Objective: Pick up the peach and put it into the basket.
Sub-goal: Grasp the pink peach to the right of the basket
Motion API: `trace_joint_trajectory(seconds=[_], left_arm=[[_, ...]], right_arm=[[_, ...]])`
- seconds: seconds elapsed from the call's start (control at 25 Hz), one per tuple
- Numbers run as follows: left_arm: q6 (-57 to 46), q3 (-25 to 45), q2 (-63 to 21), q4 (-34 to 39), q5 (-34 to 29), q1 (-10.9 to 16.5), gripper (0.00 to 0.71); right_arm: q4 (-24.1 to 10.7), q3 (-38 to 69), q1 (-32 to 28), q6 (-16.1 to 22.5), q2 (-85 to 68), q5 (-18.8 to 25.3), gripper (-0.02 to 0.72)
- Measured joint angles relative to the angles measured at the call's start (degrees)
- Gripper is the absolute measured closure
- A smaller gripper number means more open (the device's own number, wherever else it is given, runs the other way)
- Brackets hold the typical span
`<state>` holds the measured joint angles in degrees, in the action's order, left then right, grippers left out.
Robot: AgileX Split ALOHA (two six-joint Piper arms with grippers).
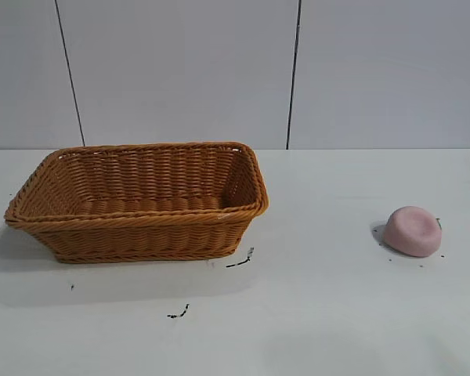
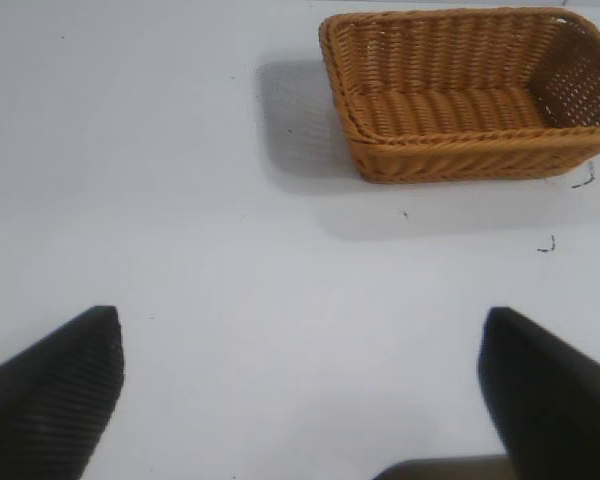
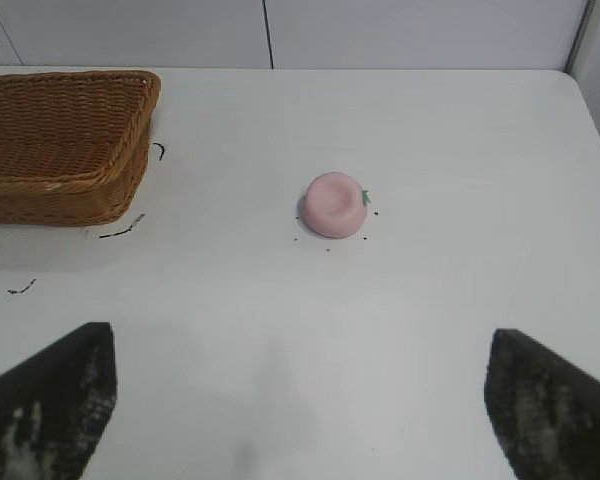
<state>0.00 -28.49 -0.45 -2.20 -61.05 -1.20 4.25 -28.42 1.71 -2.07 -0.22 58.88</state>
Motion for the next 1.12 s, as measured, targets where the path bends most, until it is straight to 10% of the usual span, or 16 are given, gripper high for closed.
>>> trace_joint_trajectory(seconds=[0.56, 1.12], left_arm=[[0.0, 0.0, 0.0, 0.0, 0.0, 0.0, 0.017], [0.0, 0.0, 0.0, 0.0, 0.0, 0.0, 0.017]], right_arm=[[-0.4, -2.1, 0.0, 0.7, 4.9, -1.8, 0.008], [-0.7, -22.8, 0.0, 0.6, 62.9, -9.4, 0.008]])
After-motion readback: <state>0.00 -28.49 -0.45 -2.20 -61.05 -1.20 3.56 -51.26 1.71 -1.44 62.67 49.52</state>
